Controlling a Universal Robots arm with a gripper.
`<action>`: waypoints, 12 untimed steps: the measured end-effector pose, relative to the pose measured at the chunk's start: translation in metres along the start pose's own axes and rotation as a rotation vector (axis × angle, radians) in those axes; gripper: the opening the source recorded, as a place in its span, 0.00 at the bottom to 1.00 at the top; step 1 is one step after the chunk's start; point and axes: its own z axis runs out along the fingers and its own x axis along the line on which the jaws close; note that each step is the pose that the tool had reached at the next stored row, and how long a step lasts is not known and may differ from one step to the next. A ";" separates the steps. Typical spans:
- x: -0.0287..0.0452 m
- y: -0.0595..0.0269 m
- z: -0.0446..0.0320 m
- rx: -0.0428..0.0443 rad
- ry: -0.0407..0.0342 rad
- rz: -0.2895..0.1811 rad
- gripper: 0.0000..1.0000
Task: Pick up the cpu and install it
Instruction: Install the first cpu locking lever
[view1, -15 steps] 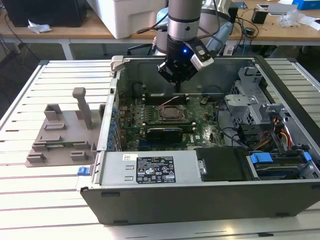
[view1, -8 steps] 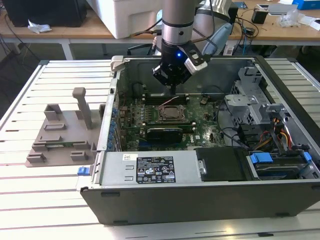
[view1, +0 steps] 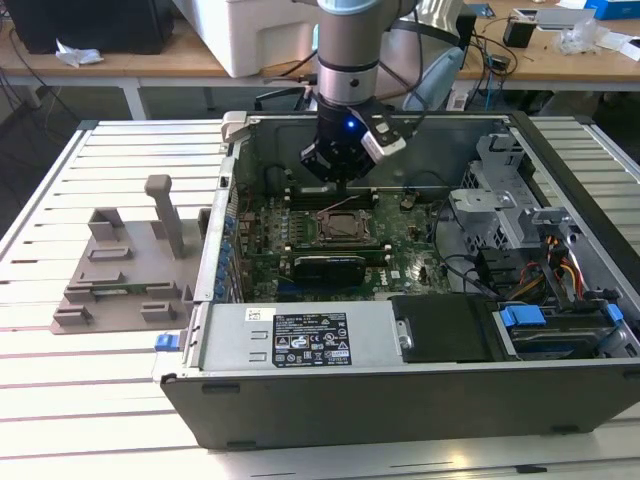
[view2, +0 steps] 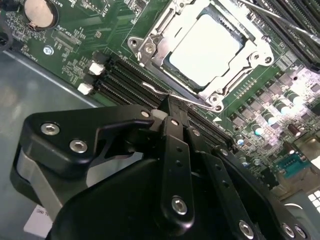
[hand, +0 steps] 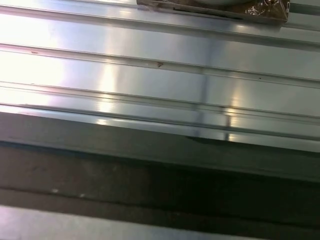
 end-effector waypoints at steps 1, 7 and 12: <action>0.0000 -0.0009 0.0005 -0.0001 -0.0001 0.000 0.11; -0.0045 -0.0017 0.0085 -0.0001 0.0010 0.000 0.11; -0.0101 -0.0024 0.0134 -0.0001 0.0020 0.000 0.11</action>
